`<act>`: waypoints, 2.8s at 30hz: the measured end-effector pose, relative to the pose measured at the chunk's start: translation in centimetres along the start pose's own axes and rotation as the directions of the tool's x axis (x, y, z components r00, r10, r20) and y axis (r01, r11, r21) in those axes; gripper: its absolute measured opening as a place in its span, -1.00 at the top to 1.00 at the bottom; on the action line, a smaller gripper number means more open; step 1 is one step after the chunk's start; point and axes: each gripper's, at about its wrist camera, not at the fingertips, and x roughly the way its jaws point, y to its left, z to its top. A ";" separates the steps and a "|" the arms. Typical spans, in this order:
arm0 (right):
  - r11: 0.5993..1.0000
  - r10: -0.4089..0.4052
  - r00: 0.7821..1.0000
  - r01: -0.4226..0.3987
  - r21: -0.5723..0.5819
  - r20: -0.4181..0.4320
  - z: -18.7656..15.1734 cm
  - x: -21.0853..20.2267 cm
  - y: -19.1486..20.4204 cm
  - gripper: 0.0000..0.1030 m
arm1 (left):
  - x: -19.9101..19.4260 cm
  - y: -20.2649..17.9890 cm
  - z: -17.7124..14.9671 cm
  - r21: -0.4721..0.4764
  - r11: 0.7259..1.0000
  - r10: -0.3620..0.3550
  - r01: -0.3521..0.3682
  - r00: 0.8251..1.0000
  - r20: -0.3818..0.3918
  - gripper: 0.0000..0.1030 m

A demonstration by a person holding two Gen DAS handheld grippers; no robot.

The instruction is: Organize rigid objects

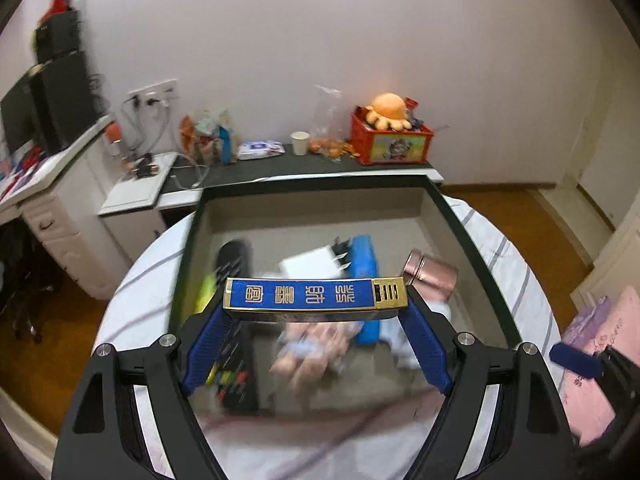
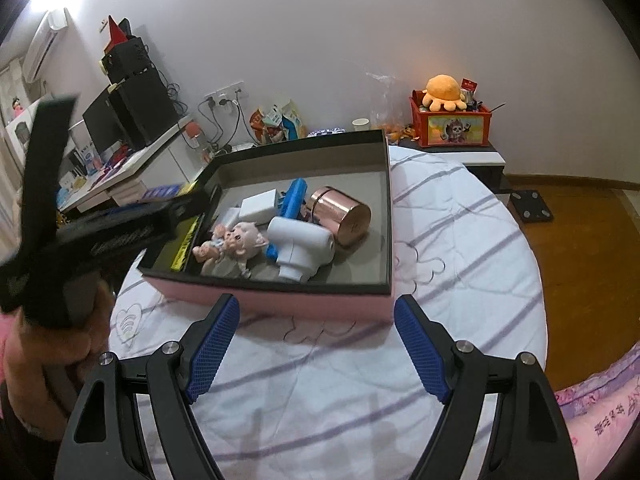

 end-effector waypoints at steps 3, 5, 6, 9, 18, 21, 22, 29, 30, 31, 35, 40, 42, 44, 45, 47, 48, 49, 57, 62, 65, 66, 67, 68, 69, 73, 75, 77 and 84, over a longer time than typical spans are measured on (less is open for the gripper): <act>1.000 -0.017 1.000 0.017 -0.002 -0.015 0.6 1.0 -0.6 -0.58 | 2.7 -1.4 2.0 0.040 0.999 -0.036 0.037 0.999 -0.030 -0.61; 1.000 -0.028 0.999 0.028 -0.002 -0.025 1.0 1.5 -1.0 -0.58 | 5.0 -2.7 3.4 0.068 0.996 -0.058 0.062 0.996 -0.061 -0.61; 0.999 -0.035 0.999 0.035 0.000 -0.030 1.2 1.8 -1.3 -0.58 | 5.7 -3.1 3.8 0.076 0.995 -0.062 0.068 0.995 -0.071 -0.61; 0.999 -0.048 0.998 0.048 0.009 -0.040 2.0 2.5 -2.2 -0.58 | 8.7 -4.8 4.9 0.104 0.990 -0.082 0.095 0.989 -0.121 -0.61; 0.997 -0.065 0.996 0.067 0.027 -0.067 3.7 5.0 -3.9 -0.58 | 13.4 -6.3 5.6 0.107 0.987 -0.095 0.119 0.974 -0.206 -0.62; 0.996 -0.077 0.994 0.080 0.033 -0.080 4.5 6.0 -4.3 -0.58 | 14.0 -6.4 5.8 0.099 0.985 -0.113 0.139 0.965 -0.235 -0.62; 0.996 -0.079 0.993 0.083 0.034 -0.084 4.7 6.2 -4.4 -0.58 | 14.1 -6.6 5.9 0.112 0.985 -0.104 0.132 0.968 -0.229 -0.63; 0.995 -0.082 0.992 0.087 0.046 -0.093 5.6 7.3 -5.1 -0.58 | 16.0 -7.0 5.6 0.127 0.983 -0.089 0.134 0.945 -0.314 -0.69; 0.995 -0.084 0.992 0.089 0.050 -0.093 5.7 7.4 -5.2 -0.58 | 16.0 -7.2 5.6 0.144 0.981 -0.080 0.132 0.944 -0.319 -0.76; 0.995 -0.085 0.992 0.090 0.053 -0.092 5.7 7.4 -5.3 -0.58 | 16.0 -7.5 5.5 0.161 0.979 -0.069 0.126 0.945 -0.320 -0.82; 0.994 -0.087 0.992 0.093 0.061 -0.091 5.7 7.3 -5.4 -0.58 | 15.6 -7.7 5.4 0.175 0.978 -0.055 0.116 0.946 -0.320 -1.00; 0.994 -0.089 0.993 0.094 0.061 -0.075 5.6 6.4 -5.0 -0.58 | 14.0 -7.0 5.0 0.163 0.983 -0.036 0.088 0.954 -0.296 -1.00; 0.994 -0.091 0.994 0.095 0.059 -0.064 5.5 5.7 -4.8 -0.58 | 12.6 -6.7 5.0 0.157 0.985 -0.031 0.075 0.963 -0.266 -1.00; 0.994 -0.094 0.994 0.096 0.059 -0.048 5.4 4.7 -4.4 -0.58 | 11.0 -6.3 5.0 0.143 0.987 -0.044 0.080 0.970 -0.241 -1.00; 0.994 -0.094 0.995 0.097 0.059 -0.042 5.3 4.3 -4.2 -0.58 | 10.1 -6.2 4.9 0.144 0.987 -0.043 0.077 0.973 -0.225 -1.00; 0.994 -0.096 0.995 0.097 0.054 -0.024 5.1 3.2 -3.6 -0.58 | 7.9 -5.9 4.6 0.146 0.987 -0.038 0.066 0.982 -0.186 -1.00; 0.994 -0.097 0.995 0.097 0.050 -0.015 5.0 2.6 -3.3 -0.58 | 6.9 -5.8 4.4 0.145 0.987 -0.039 0.064 0.985 -0.170 -1.00; 0.994 -0.097 0.995 0.097 0.046 -0.007 4.9 2.1 -3.0 -0.58 | 5.7 -5.6 4.2 0.143 0.988 -0.039 0.061 0.987 -0.153 -1.00; 0.996 -0.093 0.993 0.093 0.007 0.070 2.8 -2.9 0.9 -0.58 | -5.0 -3.2 0.7 0.103 0.995 -0.014 0.013 1.000 0.007 -1.00; 0.996 -0.081 0.992 0.084 -0.026 0.096 1.0 -5.2 3.7 -0.58 | -10.5 -1.0 -2.5 0.052 0.999 0.003 -0.007 0.998 0.070 -1.00; 0.996 -0.074 0.992 0.079 -0.039 0.102 -0.3 -6.1 5.2 -0.58 | -13.3 0.4 -4.6 0.026 0.999 0.033 -0.036 0.994 0.103 -1.00; 0.996 -0.072 0.992 0.076 -0.042 0.103 -0.7 -6.3 5.7 -0.58 | -13.9 0.7 -5.2 0.020 0.999 0.041 -0.043 0.993 0.108 -1.00; 0.996 -0.069 0.992 0.074 -0.046 0.101 -1.0 -6.4 6.1 -0.58 | -14.7 1.2 -6.0 0.009 0.999 0.050 -0.052 0.992 0.113 -1.00; 0.996 -0.068 0.993 0.074 -0.051 0.098 -1.5 -6.5 6.5 -0.58 | -15.1 1.2 -6.5 0.001 0.998 0.056 -0.056 0.992 0.113 -1.00; 0.996 -0.069 0.993 0.075 -0.054 0.094 -1.9 -6.6 6.8 -0.58 | -15.6 1.5 -7.0 -0.008 0.998 0.061 -0.060 0.992 0.111 -1.00; 0.996 -0.068 0.994 0.072 -0.055 0.082 -3.1 -7.0 7.6 -0.58 | -16.8 2.0 -8.8 -0.034 0.995 0.100 -0.097 0.989 0.104 -1.00; 0.995 -0.079 0.994 0.084 -0.061 0.081 -3.5 -7.3 8.0 -0.58 | -17.4 2.1 -9.4 -0.047 0.994 0.105 -0.100 0.989 0.105 -1.00; 0.994 -0.086 0.993 0.091 -0.055 0.083 -3.9 -7.7 8.0 -0.58 | -17.9 2.0 -10.0 -0.059 0.993 0.111 -0.105 0.988 0.109 -1.00; 0.989 -0.141 0.987 0.143 -0.026 0.075 -5.2 -8.9 7.5 -0.58 | -18.8 1.8 -11.7 -0.077 0.987 0.145 -0.137 0.984 0.100 -1.00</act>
